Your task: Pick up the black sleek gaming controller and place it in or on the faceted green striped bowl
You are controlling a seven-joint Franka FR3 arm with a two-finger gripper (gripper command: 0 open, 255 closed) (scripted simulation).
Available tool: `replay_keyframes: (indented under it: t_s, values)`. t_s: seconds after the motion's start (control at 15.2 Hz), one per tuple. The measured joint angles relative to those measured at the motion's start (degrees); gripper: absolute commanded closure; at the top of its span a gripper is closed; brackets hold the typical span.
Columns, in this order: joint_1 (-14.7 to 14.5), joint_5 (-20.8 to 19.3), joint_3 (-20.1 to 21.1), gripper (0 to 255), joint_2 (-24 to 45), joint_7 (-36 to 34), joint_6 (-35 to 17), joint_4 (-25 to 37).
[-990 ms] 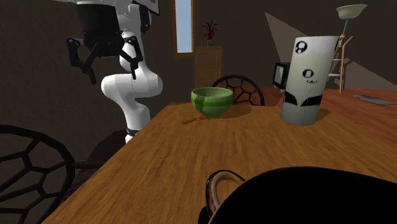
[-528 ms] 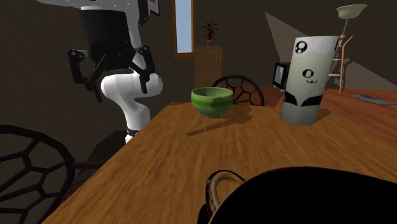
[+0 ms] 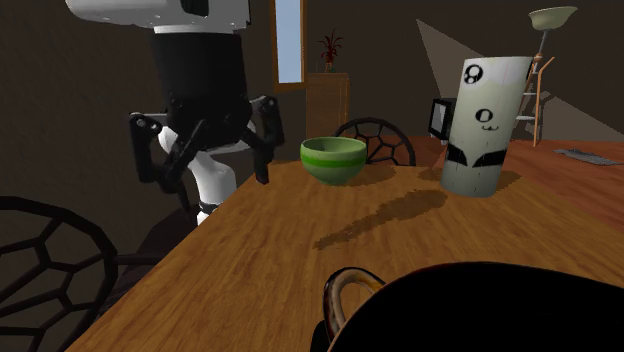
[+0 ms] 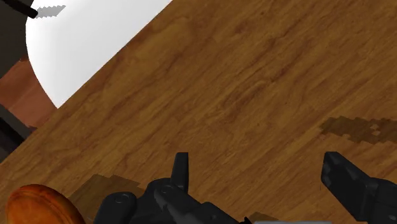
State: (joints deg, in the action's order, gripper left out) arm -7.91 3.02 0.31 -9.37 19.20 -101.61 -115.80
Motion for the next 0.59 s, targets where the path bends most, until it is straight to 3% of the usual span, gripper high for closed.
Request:
replay_keyframes:
  t_s: [0.59]
  values:
    - [-2.86,-0.27,2.69,0,18.38,4.46,-0.87,17.99]
